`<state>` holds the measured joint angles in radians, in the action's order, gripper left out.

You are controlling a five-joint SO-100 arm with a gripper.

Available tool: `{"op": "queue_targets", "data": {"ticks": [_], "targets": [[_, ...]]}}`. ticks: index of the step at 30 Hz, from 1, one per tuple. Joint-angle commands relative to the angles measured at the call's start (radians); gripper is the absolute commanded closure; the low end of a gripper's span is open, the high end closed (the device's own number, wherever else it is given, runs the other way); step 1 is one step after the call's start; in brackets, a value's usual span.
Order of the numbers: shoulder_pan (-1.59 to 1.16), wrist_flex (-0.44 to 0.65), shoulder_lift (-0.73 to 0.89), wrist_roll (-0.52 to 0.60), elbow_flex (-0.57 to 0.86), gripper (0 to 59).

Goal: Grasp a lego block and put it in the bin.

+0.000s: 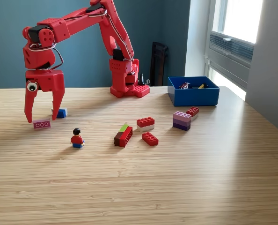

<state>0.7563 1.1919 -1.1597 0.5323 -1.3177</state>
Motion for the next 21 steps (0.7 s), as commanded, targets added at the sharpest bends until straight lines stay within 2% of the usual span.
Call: {"op": "queue_targets", "data": {"ticks": [1,3,14,21], "targets": [[0.018,0.006,-0.017,0.006,0.025,43.5],[0.018,0.006,-0.017,0.006,0.025,51.4],[0.009,0.012,-0.017,-0.008,0.044,55.9],[-0.015,0.124,-0.020,-0.020,0.161,56.3]]}}
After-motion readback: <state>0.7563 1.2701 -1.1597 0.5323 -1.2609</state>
